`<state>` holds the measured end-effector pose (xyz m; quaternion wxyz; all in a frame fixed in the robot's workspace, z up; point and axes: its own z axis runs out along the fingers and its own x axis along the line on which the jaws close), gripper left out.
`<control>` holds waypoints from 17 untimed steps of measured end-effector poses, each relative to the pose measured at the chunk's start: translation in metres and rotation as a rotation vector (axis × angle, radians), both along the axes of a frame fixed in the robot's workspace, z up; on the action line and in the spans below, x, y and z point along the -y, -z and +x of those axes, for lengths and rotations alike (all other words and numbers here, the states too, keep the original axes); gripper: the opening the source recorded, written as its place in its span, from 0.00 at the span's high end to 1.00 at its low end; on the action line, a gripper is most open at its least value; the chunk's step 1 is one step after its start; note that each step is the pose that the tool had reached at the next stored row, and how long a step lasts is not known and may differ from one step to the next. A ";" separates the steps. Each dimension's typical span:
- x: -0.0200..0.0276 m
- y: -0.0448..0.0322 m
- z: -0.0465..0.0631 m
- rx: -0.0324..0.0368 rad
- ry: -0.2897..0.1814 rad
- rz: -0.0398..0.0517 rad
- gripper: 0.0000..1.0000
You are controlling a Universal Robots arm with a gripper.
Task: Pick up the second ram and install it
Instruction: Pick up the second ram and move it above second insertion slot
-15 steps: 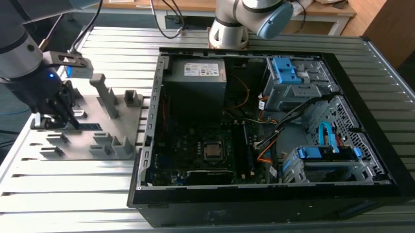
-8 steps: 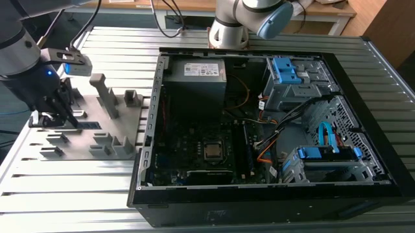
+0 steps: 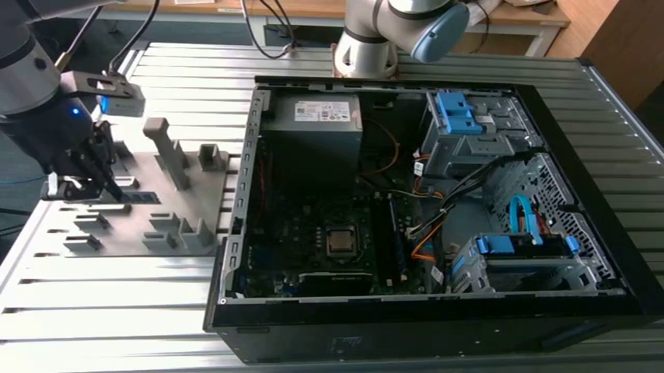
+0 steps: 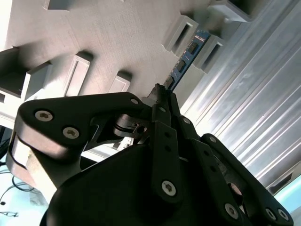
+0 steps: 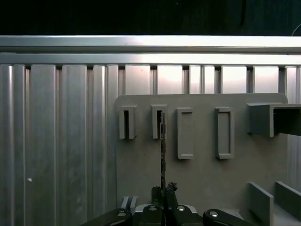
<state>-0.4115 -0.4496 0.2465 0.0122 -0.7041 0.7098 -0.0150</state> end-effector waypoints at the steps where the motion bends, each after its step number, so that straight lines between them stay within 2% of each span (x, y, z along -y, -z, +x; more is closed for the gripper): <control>1: 0.0000 -0.0008 0.000 0.0000 0.000 0.0000 0.86; 17: 0.0000 -0.0146 0.000 -0.0001 0.000 0.0000 0.86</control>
